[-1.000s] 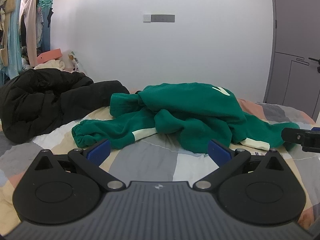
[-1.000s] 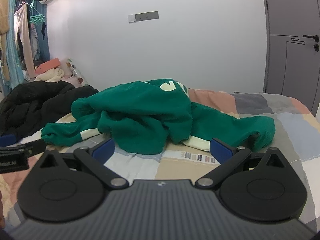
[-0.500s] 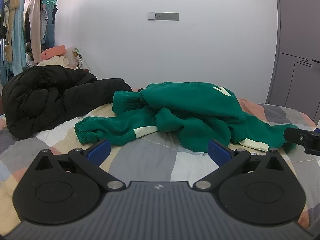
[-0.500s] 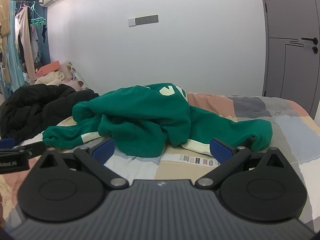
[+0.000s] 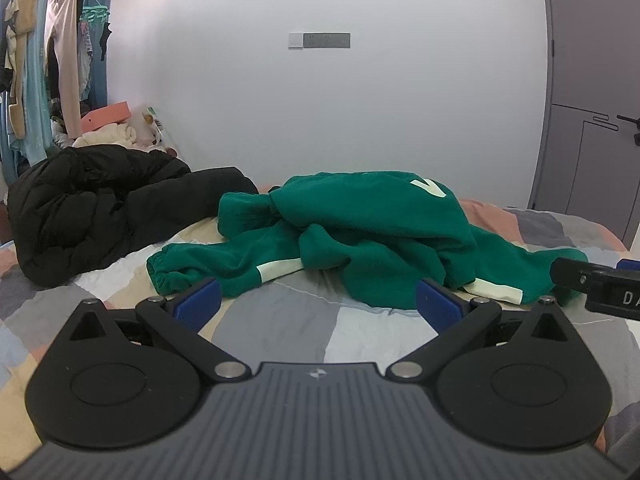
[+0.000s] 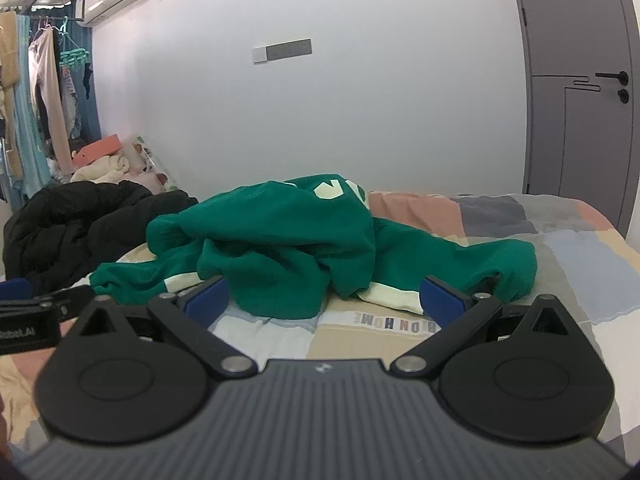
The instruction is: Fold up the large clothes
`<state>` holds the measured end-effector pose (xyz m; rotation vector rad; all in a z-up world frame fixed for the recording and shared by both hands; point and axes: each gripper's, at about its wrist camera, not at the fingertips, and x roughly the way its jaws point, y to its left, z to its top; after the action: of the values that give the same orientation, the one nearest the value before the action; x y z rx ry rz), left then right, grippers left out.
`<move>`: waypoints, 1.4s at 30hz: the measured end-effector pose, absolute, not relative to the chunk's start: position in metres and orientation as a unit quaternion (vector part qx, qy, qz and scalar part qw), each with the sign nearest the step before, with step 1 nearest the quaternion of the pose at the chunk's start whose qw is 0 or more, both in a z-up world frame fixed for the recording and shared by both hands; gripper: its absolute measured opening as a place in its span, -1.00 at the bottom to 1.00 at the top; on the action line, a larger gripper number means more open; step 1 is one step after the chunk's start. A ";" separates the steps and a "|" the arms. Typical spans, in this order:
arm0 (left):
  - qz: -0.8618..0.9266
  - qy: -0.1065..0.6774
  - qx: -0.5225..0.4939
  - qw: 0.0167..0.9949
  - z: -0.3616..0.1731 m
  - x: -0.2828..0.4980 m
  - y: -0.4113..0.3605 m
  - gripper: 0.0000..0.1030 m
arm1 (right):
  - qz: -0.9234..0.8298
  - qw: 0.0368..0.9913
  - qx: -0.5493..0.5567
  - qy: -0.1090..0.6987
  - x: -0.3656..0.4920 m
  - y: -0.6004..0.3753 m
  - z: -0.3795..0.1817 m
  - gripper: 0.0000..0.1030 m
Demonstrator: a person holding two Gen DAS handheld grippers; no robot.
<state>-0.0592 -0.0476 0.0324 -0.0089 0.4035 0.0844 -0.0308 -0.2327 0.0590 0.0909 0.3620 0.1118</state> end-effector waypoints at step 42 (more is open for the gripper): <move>0.016 0.206 -0.063 0.976 0.055 0.005 -0.007 1.00 | 0.077 0.971 0.090 0.208 -0.009 -0.224 0.063 1.00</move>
<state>0.0055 -0.0070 0.0547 -0.1279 0.4153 0.0315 -0.0086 -0.2237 0.0634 0.1817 0.4194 0.1546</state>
